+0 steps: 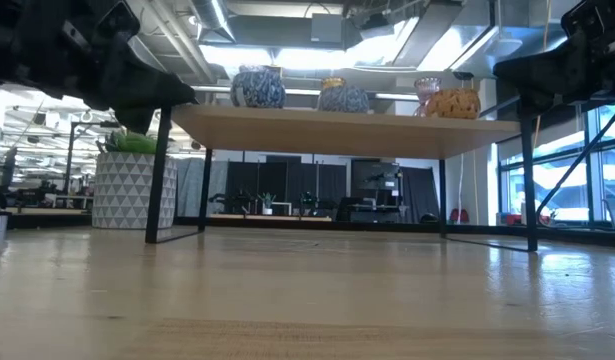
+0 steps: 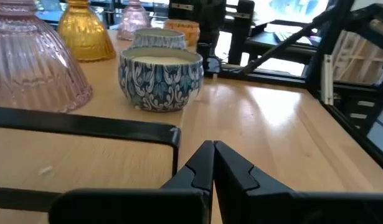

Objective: Pick & Place candle stick holders
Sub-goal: Adjust the shelf, then return to Home Position

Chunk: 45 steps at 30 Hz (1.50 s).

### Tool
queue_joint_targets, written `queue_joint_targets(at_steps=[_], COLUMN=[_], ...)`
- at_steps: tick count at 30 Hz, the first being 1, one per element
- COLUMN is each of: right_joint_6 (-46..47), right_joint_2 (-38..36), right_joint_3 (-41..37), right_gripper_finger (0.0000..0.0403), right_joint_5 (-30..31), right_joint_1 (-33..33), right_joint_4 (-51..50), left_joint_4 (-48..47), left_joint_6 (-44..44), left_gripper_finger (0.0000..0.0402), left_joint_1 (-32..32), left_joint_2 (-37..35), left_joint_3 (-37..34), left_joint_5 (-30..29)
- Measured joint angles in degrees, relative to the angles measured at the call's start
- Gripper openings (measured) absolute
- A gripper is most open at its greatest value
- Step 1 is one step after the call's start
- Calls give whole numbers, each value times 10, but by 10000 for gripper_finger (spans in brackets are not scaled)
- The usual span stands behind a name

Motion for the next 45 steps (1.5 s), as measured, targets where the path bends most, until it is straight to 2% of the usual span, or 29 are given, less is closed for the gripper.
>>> queue_joint_targets(at_steps=[15, 21, 30, 36, 42, 45], right_joint_6=[0, 0, 0, 0, 0, 0], right_joint_2=[0, 0, 0, 0, 0, 0], right_joint_3=[0, -1, -1, -1, -1, -1], right_gripper_finger=[3, 3, 3, 3, 3, 3], right_joint_5=[-1, -1, -1, -1, -1, -1], right_joint_1=[0, 0, 0, 0, 0, 0], right_joint_4=[-8, -13, -10, -10, -10, -10], left_joint_4=[-5, -9, -25, -18, -20, -14], left_joint_6=[14, 26, 33, 40, 95, 97], left_gripper_finger=[2, 2, 2, 2, 2, 2], left_joint_1=[41, 41, 41, 19, 2, 13], left_joint_2=[-2, -16, -44, -50, -77, -98], left_joint_3=[0, 0, 0, 0, -5, -26], left_joint_5=[-7, -56, -94, -18, 124, 146])
